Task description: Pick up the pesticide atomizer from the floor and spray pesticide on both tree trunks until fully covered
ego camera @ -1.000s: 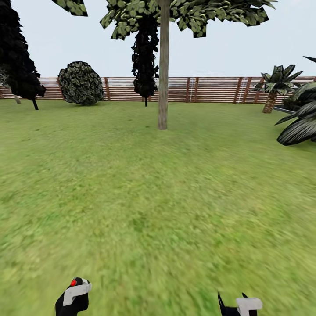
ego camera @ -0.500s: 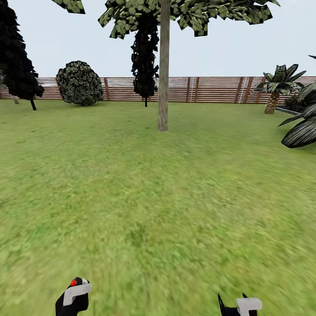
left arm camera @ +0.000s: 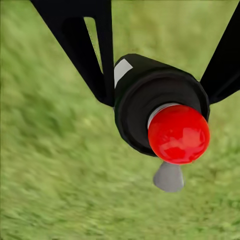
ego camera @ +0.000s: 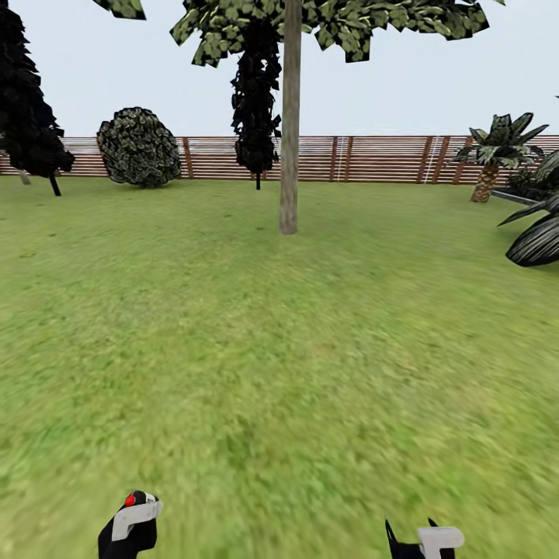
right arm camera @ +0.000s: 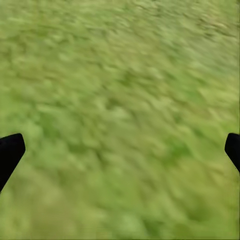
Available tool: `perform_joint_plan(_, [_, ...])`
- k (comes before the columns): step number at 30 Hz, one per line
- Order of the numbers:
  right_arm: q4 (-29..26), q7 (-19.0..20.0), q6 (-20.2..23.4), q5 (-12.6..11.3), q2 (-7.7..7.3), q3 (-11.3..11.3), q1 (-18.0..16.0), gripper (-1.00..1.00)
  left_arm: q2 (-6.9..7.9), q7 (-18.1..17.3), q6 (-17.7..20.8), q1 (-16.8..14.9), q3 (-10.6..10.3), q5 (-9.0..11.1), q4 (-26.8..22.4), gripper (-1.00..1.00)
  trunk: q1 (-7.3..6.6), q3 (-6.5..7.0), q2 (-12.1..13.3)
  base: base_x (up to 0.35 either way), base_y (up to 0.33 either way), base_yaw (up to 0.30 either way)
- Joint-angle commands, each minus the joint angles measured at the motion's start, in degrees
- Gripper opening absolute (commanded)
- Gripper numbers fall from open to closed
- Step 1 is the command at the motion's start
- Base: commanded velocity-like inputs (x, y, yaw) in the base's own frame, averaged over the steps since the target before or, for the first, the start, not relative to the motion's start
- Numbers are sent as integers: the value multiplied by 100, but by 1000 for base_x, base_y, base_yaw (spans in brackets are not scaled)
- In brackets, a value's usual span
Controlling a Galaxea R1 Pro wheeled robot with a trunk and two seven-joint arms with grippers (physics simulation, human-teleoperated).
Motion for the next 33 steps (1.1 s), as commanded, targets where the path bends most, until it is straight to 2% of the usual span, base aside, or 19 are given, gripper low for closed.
perform_joint_plan(1, [3, -2, -17, 3, 0, -2, -3, 100, 1, 6, -17, -2, -1, 14, 2, -100, 2, -5, -2, 338, 0, 0])
perform_joint_plan(33, [3, -2, -17, -1, 0, -2, 1, 100, 1, 5, -17, -2, -1, 14, 2, -100, 2, -5, -2, 338, 0, 0])
